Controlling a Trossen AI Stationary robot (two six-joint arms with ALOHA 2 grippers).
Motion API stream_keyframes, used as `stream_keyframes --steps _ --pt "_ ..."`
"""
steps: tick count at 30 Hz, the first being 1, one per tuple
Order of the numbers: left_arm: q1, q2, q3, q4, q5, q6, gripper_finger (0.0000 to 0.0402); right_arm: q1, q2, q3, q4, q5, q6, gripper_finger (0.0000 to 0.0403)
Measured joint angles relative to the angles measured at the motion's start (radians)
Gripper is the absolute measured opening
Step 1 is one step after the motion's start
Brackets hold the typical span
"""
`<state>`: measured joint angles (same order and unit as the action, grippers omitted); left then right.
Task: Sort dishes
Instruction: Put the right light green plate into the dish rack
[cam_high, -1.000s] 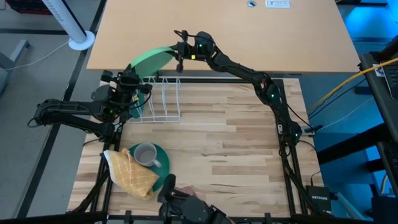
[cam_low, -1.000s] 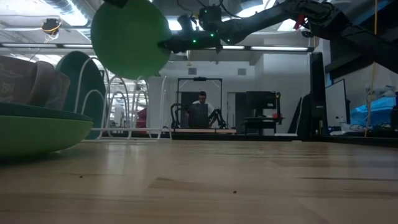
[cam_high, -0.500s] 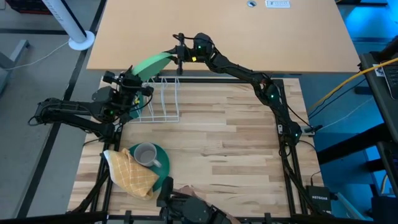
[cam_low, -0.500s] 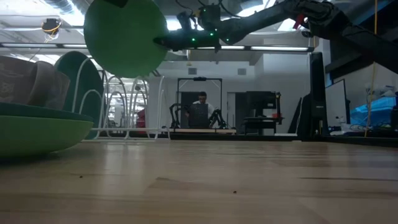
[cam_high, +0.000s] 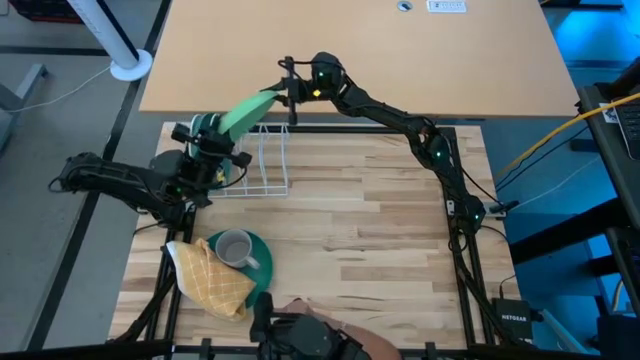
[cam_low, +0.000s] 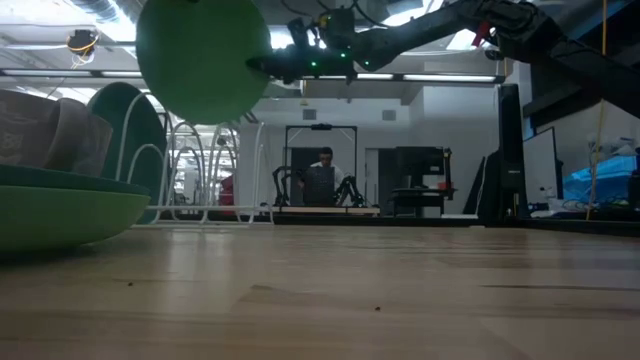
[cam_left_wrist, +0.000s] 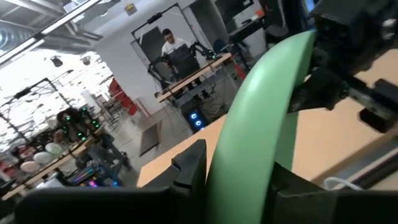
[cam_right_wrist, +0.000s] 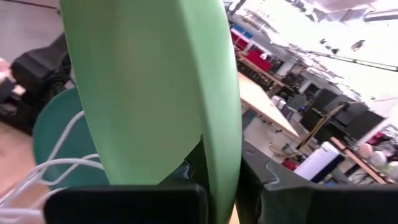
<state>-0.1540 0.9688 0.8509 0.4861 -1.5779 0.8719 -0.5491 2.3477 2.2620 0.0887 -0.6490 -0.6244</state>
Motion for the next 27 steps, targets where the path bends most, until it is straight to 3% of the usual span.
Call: stream_keyframes --steps 10,17,27 --pt "-0.024 0.064 0.0 -0.298 -0.009 -0.238 0.007 -0.002 -0.002 -0.001 -0.04 -0.009 -0.114 0.0035" --pt "-0.021 0.069 0.001 -0.261 -0.01 -0.204 0.0071 -0.003 0.0 -0.003 0.039 -0.002 -0.114 0.0035" --pt "-0.022 0.069 0.001 -0.105 0.007 -0.011 0.0071 -0.003 0.002 -0.003 0.119 -0.027 -0.106 0.0035"
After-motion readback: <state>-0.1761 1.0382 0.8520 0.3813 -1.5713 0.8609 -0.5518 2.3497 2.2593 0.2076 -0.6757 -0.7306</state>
